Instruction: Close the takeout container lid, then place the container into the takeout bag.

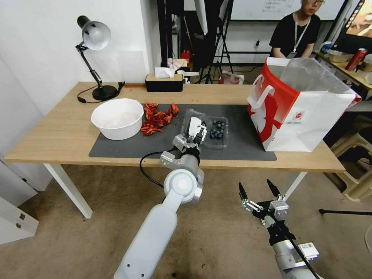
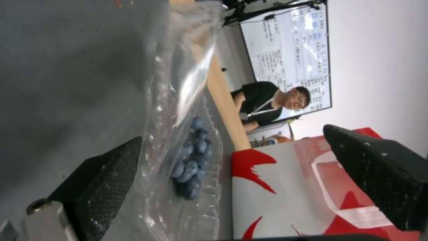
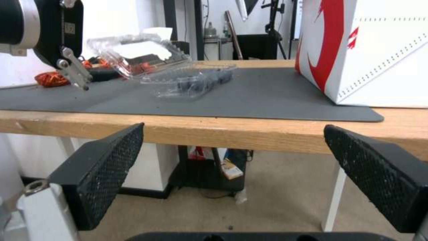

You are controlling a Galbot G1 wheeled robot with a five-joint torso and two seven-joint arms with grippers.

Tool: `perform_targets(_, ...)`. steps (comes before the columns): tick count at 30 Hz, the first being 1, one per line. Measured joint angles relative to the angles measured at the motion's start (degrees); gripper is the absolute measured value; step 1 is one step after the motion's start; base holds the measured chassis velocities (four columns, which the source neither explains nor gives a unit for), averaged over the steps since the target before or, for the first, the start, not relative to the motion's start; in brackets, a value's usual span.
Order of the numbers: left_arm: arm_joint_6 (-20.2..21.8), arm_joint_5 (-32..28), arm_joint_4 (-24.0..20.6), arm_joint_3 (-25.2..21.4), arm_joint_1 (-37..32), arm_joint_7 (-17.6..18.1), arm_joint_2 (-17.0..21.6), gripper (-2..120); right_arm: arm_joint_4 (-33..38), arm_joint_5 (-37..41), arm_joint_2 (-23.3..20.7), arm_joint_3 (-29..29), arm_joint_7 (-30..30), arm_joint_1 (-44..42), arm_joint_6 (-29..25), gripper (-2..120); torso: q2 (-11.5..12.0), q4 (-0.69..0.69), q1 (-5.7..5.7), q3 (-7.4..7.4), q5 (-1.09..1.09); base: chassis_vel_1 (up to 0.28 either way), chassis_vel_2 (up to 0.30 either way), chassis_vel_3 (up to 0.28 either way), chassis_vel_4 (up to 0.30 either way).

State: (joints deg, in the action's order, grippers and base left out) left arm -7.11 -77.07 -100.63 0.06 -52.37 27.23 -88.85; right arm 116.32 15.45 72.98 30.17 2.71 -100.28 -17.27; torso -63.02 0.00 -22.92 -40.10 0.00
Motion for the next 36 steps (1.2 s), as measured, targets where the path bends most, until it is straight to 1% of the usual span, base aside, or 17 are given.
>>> perform_targets(12, 0.18, 1.26, -1.06, 0.21, -1.01, -3.80, 1.62, 100, -0.23, -0.44, 0.24, -0.21, 0.00, -0.07, -0.36, 100, 0.00, 0.00, 0.01, 0.00, 0.00, 0.000, 0.000, 0.000, 0.000)
perform_targets(17, 0.19, 1.37, -1.14, 0.21, -0.98, -4.85, 2.25, 100, -0.23, -0.63, 0.36, -0.34, -0.01, -0.04, -0.38, 100, 0.00, 0.00, 0.01, 0.00, 0.00, 0.000, 0.000, 0.000, 0.000)
perform_targets(20, 0.30, 1.28, -1.58, 0.26, -0.86, -6.48, 3.15, 100, -0.23, -0.80, 0.44, -0.41, -0.06, -0.04, -0.38, 100, 0.00, 0.00, 0.01, 0.00, 0.00, 0.000, 0.000, 0.000, 0.000)
perform_targets(21, 0.30, 1.28, -1.58, 0.26, -0.86, -6.48, 3.15, 100, -0.23, -0.80, 0.44, -0.41, -0.06, -0.04, -0.38, 100, 0.00, 0.00, 0.01, 0.00, 0.00, 0.000, 0.000, 0.000, 0.000)
perform_targets(22, 0.37, 1.25, -1.78, 0.34, -0.82, -7.43, 3.60, 100, -0.22, -0.86, 0.48, -0.42, -0.07, -0.05, -0.38, 100, 0.00, 0.00, 0.01, 0.00, 0.00, 0.000, 0.000, 0.000, 0.000)
perform_targets(27, 0.72, 1.22, -2.05, 0.51, -0.73, -9.00, 4.24, 100, -0.16, -0.93, 0.50, -0.44, -0.10, -0.05, -0.39, 100, 0.00, 0.00, 0.01, 0.00, 0.00, 0.000, 0.000, 0.000, 0.000)
perform_targets(29, 0.99, 1.05, -2.16, 0.65, -0.67, -9.97, 4.60, 100, -0.13, -0.98, 0.49, -0.44, -0.14, -0.07, -0.39, 100, 0.00, 0.00, 0.01, 0.00, 0.00, 0.000, 0.000, 0.000, 0.000)
perform_targets(30, 1.50, 0.62, -2.32, 0.75, -0.67, -11.59, 5.15, 100, -0.08, -0.99, 0.44, -0.44, -0.17, -0.09, -0.38, 100, 0.00, 0.00, 0.01, 0.00, 0.00, 0.000, 0.000, 0.000, 0.000)
perform_targets(31, 1.50, 0.62, -2.32, 0.75, -0.67, -11.59, 5.15, 100, -0.08, -0.99, 0.44, -0.44, -0.17, -0.09, -0.38, 100, 0.00, 0.00, 0.01, 0.00, 0.00, 0.000, 0.000, 0.000, 0.000)
perform_targets(32, 2.30, 0.13, -2.42, 0.83, -0.70, -13.26, 5.72, 100, 0.00, -1.01, 0.38, -0.44, -0.19, -0.10, -0.38, 100, 0.00, 0.00, 0.01, 0.00, 0.00, 0.000, 0.000, 0.000, 0.000)
perform_targets(33, 2.35, 0.09, -2.42, 0.83, -0.70, -13.40, 5.77, 100, 0.00, -1.01, 0.38, -0.44, -0.19, -0.10, -0.38, 100, 0.00, 0.00, 0.01, 0.00, 0.00, 0.000, 0.000, 0.000, 0.000)
perform_targets(34, 3.09, -0.52, -2.34, 1.11, -0.69, -16.04, 6.63, 100, 0.05, -1.04, 0.28, -0.44, -0.20, -0.12, -0.38, 100, 0.00, 0.00, 0.01, 0.00, -0.01, 0.000, 0.000, 0.000, 0.000)
perform_targets(35, 3.53, -0.85, -2.07, 1.24, -0.63, -17.44, 7.08, 100, 0.08, -1.06, 0.22, -0.43, -0.21, -0.13, -0.38, 100, 0.00, 0.00, 0.01, 0.00, 0.00, 0.000, 0.000, 0.000, 0.000)
perform_targets(36, 3.53, -0.85, -2.07, 1.24, -0.63, -17.44, 7.08, 100, 0.08, -1.06, 0.22, -0.43, -0.21, -0.13, -0.38, 100, 0.00, 0.00, 0.01, 0.00, 0.00, 0.000, 0.000, 0.000, 0.000)
